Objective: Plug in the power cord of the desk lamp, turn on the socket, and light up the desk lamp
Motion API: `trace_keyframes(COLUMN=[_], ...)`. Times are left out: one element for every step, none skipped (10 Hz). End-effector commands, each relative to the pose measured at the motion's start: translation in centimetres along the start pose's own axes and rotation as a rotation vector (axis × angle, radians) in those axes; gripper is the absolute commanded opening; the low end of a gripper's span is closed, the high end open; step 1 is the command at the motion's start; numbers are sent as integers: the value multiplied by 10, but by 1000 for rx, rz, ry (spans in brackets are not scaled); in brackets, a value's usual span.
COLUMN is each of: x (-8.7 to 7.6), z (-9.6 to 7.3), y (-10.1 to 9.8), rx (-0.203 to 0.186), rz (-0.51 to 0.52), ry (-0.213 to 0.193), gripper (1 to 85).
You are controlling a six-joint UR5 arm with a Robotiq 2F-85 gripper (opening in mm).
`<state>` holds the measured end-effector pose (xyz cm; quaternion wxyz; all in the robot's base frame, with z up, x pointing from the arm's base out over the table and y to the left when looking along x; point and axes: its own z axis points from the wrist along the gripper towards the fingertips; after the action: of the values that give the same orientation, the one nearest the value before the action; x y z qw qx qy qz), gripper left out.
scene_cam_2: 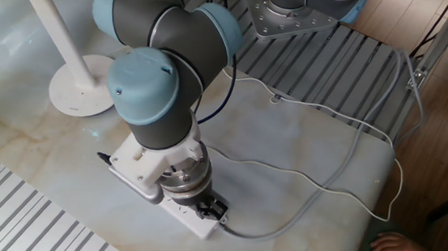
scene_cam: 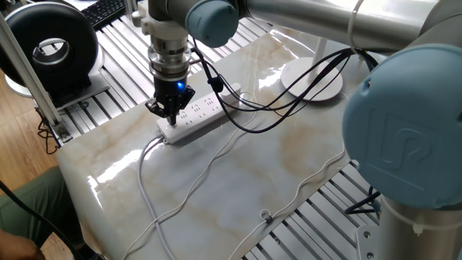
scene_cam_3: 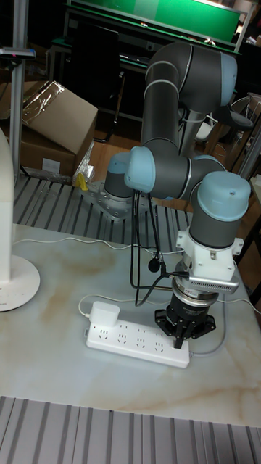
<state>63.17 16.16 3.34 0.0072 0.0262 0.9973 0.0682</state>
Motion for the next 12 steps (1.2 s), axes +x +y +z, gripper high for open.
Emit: trace_keyframes(x=[-3, -3, -3, -3, -4, -4, -4, -4, -4, -4, -5, -4], z=[0, 1, 1, 3, 5, 6, 7, 7, 7, 6, 5, 3], y=[1, 1, 1, 0, 0, -1, -1, 0, 1, 2, 1, -2], rx=[-14, -12, -11, -11, -11, -10, -10, -10, -11, -21, -39, -56], rz=[2, 0, 0, 0, -1, -3, -2, -2, 0, -4, -17, -26], ry=[-4, -4, -5, -8, -9, -9, -11, -14, -15, -21, -28, -27], gripper=[10, 10, 10, 10, 10, 10, 10, 10, 10, 10, 10, 10])
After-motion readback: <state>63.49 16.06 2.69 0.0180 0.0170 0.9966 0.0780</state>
